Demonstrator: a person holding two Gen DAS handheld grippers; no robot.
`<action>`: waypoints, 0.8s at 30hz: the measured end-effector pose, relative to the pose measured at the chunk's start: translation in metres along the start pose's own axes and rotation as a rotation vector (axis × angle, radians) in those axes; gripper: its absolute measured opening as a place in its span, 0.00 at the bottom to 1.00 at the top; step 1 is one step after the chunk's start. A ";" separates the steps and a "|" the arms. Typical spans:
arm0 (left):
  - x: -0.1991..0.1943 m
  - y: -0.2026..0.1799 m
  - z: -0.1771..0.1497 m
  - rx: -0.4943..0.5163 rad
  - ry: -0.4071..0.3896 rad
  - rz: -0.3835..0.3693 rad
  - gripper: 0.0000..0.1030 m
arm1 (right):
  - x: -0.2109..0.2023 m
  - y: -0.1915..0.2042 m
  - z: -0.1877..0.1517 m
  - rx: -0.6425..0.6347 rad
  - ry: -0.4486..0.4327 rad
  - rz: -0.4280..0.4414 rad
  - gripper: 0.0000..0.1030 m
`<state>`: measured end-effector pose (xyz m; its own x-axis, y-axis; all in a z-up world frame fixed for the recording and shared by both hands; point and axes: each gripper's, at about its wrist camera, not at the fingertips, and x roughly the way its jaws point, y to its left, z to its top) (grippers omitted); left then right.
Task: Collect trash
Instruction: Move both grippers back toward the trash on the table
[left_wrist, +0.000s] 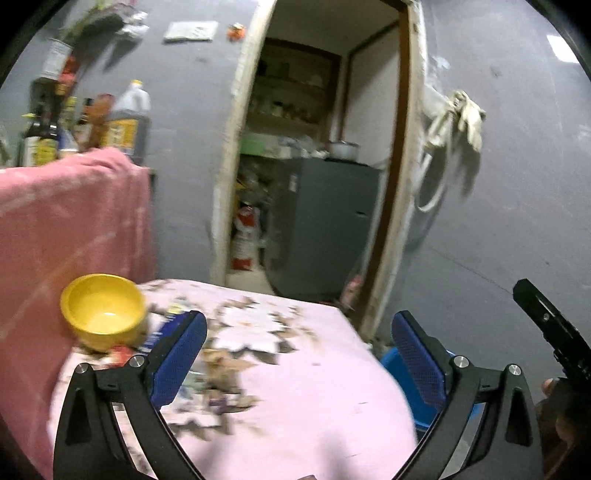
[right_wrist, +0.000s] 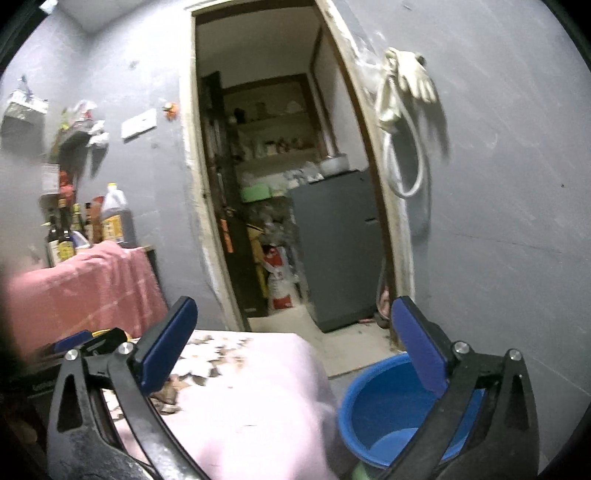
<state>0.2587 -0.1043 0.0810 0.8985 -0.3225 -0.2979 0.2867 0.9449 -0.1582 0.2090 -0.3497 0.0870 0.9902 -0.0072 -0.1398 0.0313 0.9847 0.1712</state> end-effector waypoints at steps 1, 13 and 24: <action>-0.006 0.006 -0.002 -0.003 -0.011 0.014 0.95 | -0.003 0.006 -0.001 -0.005 -0.005 0.008 1.00; -0.074 0.073 -0.016 -0.041 -0.131 0.204 0.98 | -0.016 0.091 -0.017 -0.076 -0.033 0.140 1.00; -0.092 0.107 -0.041 -0.044 -0.161 0.301 0.98 | -0.005 0.137 -0.042 -0.146 0.011 0.247 1.00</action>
<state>0.1927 0.0246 0.0526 0.9825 -0.0132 -0.1859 -0.0108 0.9918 -0.1275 0.2027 -0.2073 0.0708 0.9639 0.2369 -0.1217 -0.2312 0.9711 0.0592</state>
